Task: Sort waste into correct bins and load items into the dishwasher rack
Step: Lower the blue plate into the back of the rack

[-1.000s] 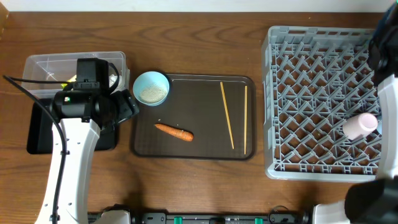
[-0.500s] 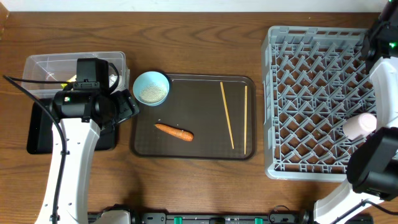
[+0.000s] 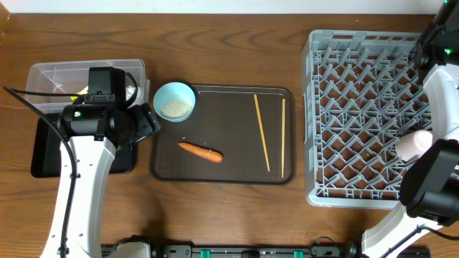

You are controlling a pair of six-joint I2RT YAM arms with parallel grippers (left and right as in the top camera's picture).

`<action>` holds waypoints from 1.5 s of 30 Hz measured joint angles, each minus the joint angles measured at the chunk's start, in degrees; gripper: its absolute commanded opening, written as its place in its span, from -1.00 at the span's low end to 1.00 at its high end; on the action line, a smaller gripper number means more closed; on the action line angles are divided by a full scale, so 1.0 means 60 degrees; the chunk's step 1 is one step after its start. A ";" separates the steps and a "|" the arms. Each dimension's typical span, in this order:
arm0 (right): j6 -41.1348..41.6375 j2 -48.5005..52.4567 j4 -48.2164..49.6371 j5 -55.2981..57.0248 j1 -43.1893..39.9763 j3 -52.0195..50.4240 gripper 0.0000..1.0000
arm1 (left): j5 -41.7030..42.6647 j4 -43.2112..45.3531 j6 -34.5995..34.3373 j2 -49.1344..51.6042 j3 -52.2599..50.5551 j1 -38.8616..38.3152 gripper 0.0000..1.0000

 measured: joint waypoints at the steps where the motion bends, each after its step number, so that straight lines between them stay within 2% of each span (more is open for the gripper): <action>1: -0.0022 0.0000 0.0022 -0.0040 0.0047 0.0000 -0.97 | 0.0000 -0.0004 0.0000 0.0000 0.0000 0.0000 0.75; 11: -0.0317 0.0000 0.0550 -0.0794 0.0200 -0.0018 -0.97 | 0.0000 -0.0007 0.0000 0.0000 0.0000 0.0000 0.75; 17: -0.1388 0.0000 0.1967 -0.1180 0.0200 -0.0033 -0.98 | 0.0000 0.0026 0.0000 0.0000 0.0000 0.0000 0.75; 21: -0.1807 0.0000 0.2007 -0.1341 0.0189 -0.0076 -0.97 | 0.0004 0.0029 0.0000 0.0000 0.0000 0.0000 0.75; 32: -0.2149 0.0000 0.2881 -0.1410 -0.0066 -0.1679 -0.97 | 0.0000 0.0171 0.0000 0.0000 0.0000 0.0000 0.75; 39: -0.2153 0.0000 0.3198 -0.1388 -0.0168 -0.1800 -0.97 | 0.0000 0.0168 0.0000 0.0000 0.0000 0.0000 0.75; 45: -0.1803 -0.0069 0.2565 -0.1198 -0.0135 -0.1909 -0.72 | 0.0004 0.0200 0.0000 0.0000 0.0000 0.0000 0.75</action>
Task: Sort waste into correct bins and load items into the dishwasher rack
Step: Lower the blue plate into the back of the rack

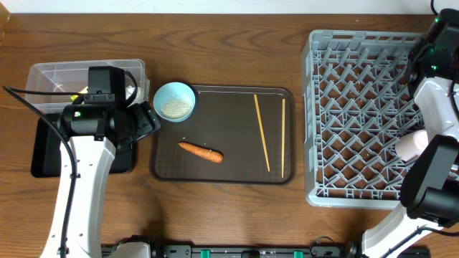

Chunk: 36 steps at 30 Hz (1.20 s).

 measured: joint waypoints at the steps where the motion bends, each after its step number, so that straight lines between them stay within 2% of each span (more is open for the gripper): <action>1: 0.0109 -0.0022 -0.0131 0.0062 0.0018 -0.0047 -0.67 | 0.0000 0.0025 0.0000 0.0000 0.0000 0.0000 0.75; 4: 0.0517 -0.0102 -0.0882 0.0266 0.0189 -0.0120 -0.51 | -0.0004 0.0044 0.0000 0.0000 0.0000 0.0000 0.75; 10: 0.1818 -0.0149 -0.2841 0.0525 0.0634 -0.0255 -0.46 | 0.0000 0.0044 0.0000 0.0000 0.0000 0.0000 0.75; 14: 0.2641 -0.0149 -0.3738 0.0565 0.0729 -0.0259 0.01 | 0.0000 0.0040 0.0000 0.0000 0.0000 0.0000 0.75; 15: 0.2830 -0.0149 -0.3956 0.0532 0.0743 -0.0273 0.22 | 0.0000 0.0047 0.0000 0.0000 0.0000 0.0000 0.75; 18: 0.3388 -0.0131 -0.4379 0.0306 0.0838 -0.0324 0.58 | -0.0004 0.0044 0.0000 0.0000 0.0000 0.0000 0.75; 27: 0.3960 -0.0146 -0.4459 -0.0095 0.1304 -0.0375 0.97 | -0.0004 0.0036 0.0000 0.0000 0.0000 0.0000 0.75; 36: 0.4266 -0.1486 -0.4819 -0.1031 0.1639 -0.0393 0.98 | 0.0000 0.0036 0.0000 0.0000 0.0000 0.0000 0.75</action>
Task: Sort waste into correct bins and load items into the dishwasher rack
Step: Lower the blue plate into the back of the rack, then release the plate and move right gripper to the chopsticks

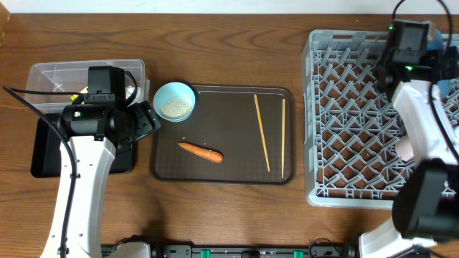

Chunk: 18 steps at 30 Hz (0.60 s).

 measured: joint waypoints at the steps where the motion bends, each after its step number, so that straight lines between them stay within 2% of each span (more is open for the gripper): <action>1: 0.0076 -0.0255 -0.0160 -0.0175 0.0000 0.0000 0.99 | -0.0004 0.0004 0.0000 0.0000 0.0000 0.0000 0.75; 10: 0.0896 -0.1730 -0.2324 -0.3355 0.0361 0.0004 0.98 | 0.0000 0.0004 0.0000 0.0000 0.0000 0.0000 0.75; 18: 0.1843 -0.1854 -0.3362 -0.4302 0.0565 0.0000 0.99 | -0.0004 -0.0025 0.0000 0.0000 0.0000 0.0000 0.75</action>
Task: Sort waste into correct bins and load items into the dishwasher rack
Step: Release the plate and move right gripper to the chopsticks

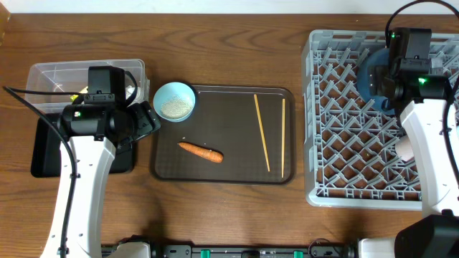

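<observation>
A dark tray (229, 170) holds an orange carrot (201, 152) and two chopsticks (262, 132). At the tray's far left corner stands a light blue bowl (174, 102) with white grains in it. The grey dishwasher rack (344, 143) fills the right side. A pink cup (404, 148) lies in it, partly hidden by my right arm. My right gripper (382, 80) hangs over the rack's far part, shut on a blue plate (368, 75); its fingers are hidden under the wrist. Between the bins and the bowl, my left gripper (147, 119) is open and holds nothing.
A clear plastic bin (50, 82) with some waste stands at the far left. A black bin (44, 154) lies in front of it, under my left arm. Bare wooden table shows in front of the tray and behind it.
My right wrist has shifted slightly right and toward me over the rack's far part. The blue plate now shows beneath it. The left arm, the tray, the carrot and the chopsticks are unchanged.
First my right arm reached past the rack's far right corner, its gripper out of view. Later it had turned inward, then stood over the rack's far edge. Now it holds a blue plate over the rack. My left arm and the tray's contents stayed still throughout.
</observation>
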You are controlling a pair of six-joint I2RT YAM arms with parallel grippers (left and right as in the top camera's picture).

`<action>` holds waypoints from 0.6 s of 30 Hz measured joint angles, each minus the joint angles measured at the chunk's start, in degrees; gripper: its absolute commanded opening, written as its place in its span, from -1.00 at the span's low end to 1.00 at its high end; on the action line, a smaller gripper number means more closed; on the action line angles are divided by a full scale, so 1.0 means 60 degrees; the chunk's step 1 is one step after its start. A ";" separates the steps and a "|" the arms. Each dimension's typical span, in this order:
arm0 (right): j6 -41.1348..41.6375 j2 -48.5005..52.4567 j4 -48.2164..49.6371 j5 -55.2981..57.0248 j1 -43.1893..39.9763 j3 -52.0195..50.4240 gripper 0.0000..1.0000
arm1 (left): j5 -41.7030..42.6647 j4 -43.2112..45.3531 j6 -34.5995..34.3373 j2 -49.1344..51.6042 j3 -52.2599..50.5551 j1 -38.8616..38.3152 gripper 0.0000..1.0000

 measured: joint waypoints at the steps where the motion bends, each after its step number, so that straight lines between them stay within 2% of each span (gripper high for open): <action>1: 0.0066 0.0000 -0.0087 -0.0036 0.0000 0.0000 0.98 | 0.0000 -0.0007 0.0000 0.0000 0.0000 0.0000 0.75; 13: 0.0605 0.0000 -0.0681 -0.1100 0.0386 0.0000 0.99 | 0.0000 -0.0004 0.0000 0.0000 0.0000 0.0000 0.76; 18: 0.0856 0.0000 -0.1056 -0.3687 0.0951 0.0000 0.99 | 0.0000 -0.0004 0.0000 0.0000 0.0000 0.0000 0.76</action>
